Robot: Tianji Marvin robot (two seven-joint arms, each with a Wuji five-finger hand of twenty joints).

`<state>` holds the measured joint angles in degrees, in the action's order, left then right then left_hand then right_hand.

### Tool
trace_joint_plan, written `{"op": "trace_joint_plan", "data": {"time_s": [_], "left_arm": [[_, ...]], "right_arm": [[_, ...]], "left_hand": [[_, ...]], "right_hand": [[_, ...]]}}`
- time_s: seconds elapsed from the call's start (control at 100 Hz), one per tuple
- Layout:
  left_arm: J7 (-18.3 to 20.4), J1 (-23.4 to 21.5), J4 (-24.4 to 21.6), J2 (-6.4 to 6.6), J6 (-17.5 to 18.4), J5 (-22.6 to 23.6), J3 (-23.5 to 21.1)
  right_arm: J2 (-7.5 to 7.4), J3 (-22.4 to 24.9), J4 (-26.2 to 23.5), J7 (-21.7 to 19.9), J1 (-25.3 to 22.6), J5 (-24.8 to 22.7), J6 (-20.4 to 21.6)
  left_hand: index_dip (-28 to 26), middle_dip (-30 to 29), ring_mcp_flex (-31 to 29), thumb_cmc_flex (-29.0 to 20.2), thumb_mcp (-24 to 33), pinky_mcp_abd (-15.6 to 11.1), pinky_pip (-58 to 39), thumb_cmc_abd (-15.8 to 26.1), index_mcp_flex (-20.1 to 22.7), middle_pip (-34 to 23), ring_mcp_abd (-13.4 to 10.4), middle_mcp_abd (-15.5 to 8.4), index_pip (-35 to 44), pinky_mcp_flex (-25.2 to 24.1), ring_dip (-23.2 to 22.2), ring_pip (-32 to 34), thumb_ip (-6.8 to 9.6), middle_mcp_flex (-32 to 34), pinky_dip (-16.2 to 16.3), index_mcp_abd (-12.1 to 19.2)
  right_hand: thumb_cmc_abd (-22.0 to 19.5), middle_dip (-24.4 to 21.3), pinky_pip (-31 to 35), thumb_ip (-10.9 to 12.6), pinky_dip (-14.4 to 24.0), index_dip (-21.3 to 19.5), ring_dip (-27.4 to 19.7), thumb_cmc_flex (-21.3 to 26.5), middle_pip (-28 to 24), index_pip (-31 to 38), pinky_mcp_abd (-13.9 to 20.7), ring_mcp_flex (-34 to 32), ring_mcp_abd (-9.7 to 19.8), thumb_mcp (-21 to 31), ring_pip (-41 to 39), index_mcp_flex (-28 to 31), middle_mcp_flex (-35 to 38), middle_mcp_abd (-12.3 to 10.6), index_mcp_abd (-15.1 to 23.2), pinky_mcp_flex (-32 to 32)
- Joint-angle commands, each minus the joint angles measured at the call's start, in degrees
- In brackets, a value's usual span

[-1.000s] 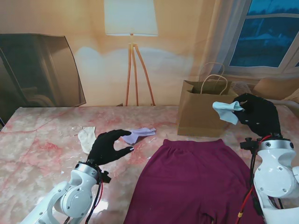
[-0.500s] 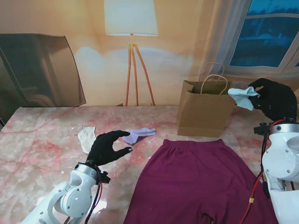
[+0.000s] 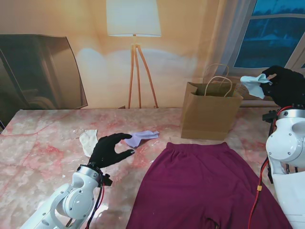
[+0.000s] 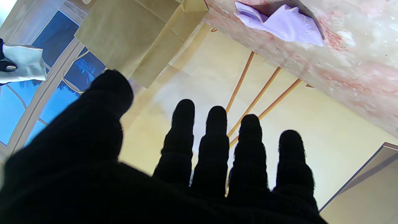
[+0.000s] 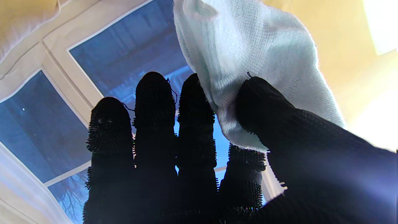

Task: Fold the socks and the shorts into the kraft paper bag

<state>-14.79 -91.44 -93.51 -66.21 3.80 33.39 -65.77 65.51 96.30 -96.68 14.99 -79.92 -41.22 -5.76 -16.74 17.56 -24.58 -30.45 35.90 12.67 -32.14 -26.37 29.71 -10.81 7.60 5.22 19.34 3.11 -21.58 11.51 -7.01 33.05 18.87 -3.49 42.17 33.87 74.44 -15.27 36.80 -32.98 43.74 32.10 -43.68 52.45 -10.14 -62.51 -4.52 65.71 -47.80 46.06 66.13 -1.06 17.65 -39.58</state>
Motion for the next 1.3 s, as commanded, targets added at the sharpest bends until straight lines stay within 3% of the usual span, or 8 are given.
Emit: {"op": "trace_joint_plan", "data": {"time_s": [0.0,0.6,1.29], "left_arm": [[-0.1,0.4,0.4,-0.20,0.3,-0.2,0.1],[1.1,4.1,5.6,-0.31,1.0,-2.1,0.8],[2.1,5.6,8.1,-0.15,1.6,-2.3,1.1]], "right_arm": [[-0.12,-0.7,1.2,-0.4,1.5,-0.1,-0.5],[-1.02,-6.6,14.1,-3.2,13.1,-0.4,-0.5],[-1.08,-14.1,24.4,-4.2,20.9,0.7,1.8]], "left_hand": [[0.0,-0.8,1.2,1.2,-1.3,0.4,0.7,1.0,0.1,1.3,-1.9,-0.5,-1.6,-0.4,0.3,-1.6,2.12,-2.3,-0.1,0.6],[0.0,-0.8,1.6,1.3,-1.4,0.4,1.3,1.1,0.1,1.4,-1.9,-0.4,-1.6,-0.7,0.4,-1.8,2.13,-2.4,0.0,0.7],[-0.1,-0.8,2.1,1.2,-1.9,0.6,2.3,1.3,0.0,1.6,-2.1,-0.5,-1.8,-1.0,0.6,-2.0,2.28,-2.8,0.1,0.9]], "right_hand": [[-3.4,-0.2,0.3,-1.2,2.0,-1.2,1.3,1.8,-0.9,2.8,0.3,0.4,0.5,-1.3,-0.7,2.1,0.5,0.0,2.7,0.8],[-3.8,-1.1,0.1,-1.0,1.9,-0.3,0.8,2.0,-1.0,3.3,0.5,0.5,0.7,-2.4,-0.4,2.1,0.5,-0.3,3.3,1.0],[-3.4,-1.3,0.0,-1.0,1.9,0.2,0.6,1.7,-0.8,3.4,0.6,0.7,0.9,-2.1,-0.1,2.1,0.5,-0.8,3.7,1.2]]}}
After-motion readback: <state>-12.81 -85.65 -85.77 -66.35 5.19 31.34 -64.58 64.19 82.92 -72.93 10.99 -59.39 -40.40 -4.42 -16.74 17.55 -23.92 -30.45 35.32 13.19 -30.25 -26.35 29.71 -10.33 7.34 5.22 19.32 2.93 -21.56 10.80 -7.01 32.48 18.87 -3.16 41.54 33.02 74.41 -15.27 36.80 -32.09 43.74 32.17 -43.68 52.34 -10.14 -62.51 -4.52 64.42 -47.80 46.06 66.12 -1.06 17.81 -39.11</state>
